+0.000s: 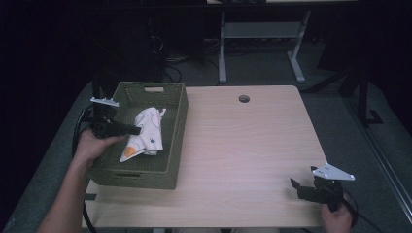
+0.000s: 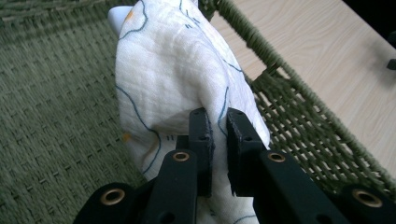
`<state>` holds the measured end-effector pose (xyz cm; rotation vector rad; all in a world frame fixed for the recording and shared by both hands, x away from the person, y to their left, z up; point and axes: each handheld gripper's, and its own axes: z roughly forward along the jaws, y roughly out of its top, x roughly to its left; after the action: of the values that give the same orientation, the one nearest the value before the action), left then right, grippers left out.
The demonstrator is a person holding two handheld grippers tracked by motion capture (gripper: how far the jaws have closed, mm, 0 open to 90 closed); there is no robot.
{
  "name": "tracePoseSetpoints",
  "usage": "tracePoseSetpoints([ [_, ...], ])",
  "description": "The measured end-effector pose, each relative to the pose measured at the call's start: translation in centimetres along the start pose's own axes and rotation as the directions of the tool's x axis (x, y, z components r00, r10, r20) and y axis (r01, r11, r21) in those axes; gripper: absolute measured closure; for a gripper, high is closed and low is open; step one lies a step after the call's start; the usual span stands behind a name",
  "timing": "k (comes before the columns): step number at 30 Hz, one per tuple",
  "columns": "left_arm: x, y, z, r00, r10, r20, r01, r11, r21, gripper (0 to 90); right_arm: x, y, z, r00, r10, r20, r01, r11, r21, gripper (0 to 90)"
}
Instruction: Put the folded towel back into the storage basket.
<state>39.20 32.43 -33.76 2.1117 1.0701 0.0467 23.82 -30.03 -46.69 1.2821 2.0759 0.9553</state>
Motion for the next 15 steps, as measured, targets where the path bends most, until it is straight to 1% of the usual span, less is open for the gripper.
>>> tracePoseSetpoints([
  [1,0.1,0.0,0.2,1.0000,0.006,-0.006,-0.006,0.9999,0.014,82.3,0.0,0.0,0.0,1.0000,-0.001,-0.001,0.001,1.000,-0.001,13.9],
  [5,0.2,0.1,0.6,0.9999,0.011,-0.008,-0.011,0.9996,0.025,82.3,-0.1,0.0,-0.1,1.0000,-0.007,-0.005,0.007,1.000,-0.002,13.9],
  [7,0.3,0.1,0.9,0.9998,0.018,-0.010,-0.017,0.9989,0.044,82.3,0.0,0.0,-0.2,1.0000,-0.005,-0.004,0.005,1.000,-0.007,13.9],
  [8,0.3,0.1,0.9,0.9998,0.018,-0.010,-0.017,0.9989,0.044,82.3,0.0,0.0,-0.2,1.0000,-0.005,-0.004,0.005,1.000,-0.007,13.9],
  [9,0.2,0.1,1.3,0.9992,0.032,-0.023,-0.031,0.9973,0.067,81.8,0.0,0.0,-0.3,1.0000,-0.007,-0.005,0.007,1.000,-0.008,13.9],
  [12,0.2,0.1,1.6,0.9988,0.044,-0.023,-0.042,0.9959,0.080,81.7,0.0,0.0,-0.3,0.9999,-0.009,-0.005,0.009,1.000,-0.009,13.9],
  [13,0.1,0.1,1.7,0.9983,0.054,-0.024,-0.051,0.9949,0.087,81.7,0.0,0.0,-0.3,0.9999,-0.010,-0.005,0.010,1.000,-0.008,13.9],
  [14,0.1,0.2,1.8,0.9972,0.072,-0.020,-0.069,0.9930,0.096,81.7,0.0,0.0,-0.3,0.9999,-0.009,-0.006,0.009,1.000,-0.006,13.9],
  [15,0.1,0.2,1.9,0.9969,0.076,-0.018,-0.074,0.9930,0.092,81.8,0.0,0.0,-0.3,0.9999,-0.010,-0.005,0.010,1.000,-0.007,13.9],
])
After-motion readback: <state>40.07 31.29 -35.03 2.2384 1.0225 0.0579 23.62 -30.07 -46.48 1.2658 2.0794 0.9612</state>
